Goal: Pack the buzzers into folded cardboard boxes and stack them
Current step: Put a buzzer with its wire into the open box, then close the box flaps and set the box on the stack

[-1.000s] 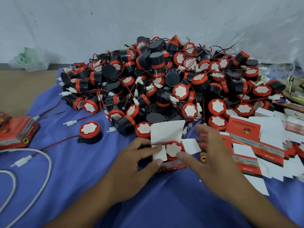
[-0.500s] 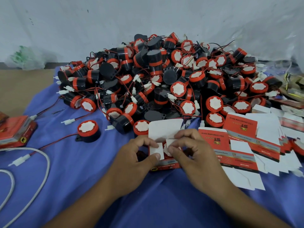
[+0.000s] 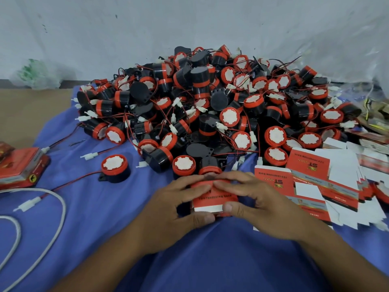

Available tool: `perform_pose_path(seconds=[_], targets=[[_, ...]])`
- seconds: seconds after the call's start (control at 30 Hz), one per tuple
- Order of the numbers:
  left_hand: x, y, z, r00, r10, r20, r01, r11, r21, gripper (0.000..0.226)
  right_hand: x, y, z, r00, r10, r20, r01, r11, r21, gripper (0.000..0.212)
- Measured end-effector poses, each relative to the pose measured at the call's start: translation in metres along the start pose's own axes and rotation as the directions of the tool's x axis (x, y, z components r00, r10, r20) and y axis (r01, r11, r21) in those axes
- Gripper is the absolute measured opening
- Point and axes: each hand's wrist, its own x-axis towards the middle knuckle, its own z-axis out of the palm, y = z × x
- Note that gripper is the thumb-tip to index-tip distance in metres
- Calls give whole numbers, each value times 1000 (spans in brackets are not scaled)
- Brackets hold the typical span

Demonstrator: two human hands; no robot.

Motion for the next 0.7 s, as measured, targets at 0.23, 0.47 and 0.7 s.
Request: perform_pose_path(seconds=[0.23,0.47,0.7], targets=[[-1,-4,-1,1000,23,-17,-21,996,89,50,-3,0,-2,996,-55,-75,37,974,-225,58],[1,-3,-1,994,92,-66,-87,994,73,40,-2,-6,1,988,-116,-105,79,949,-305,51],[3,-2,-1,996,71,-55,-70,997,36,44,-1,-17,0,982,-149,-117,97,925,-367,47]])
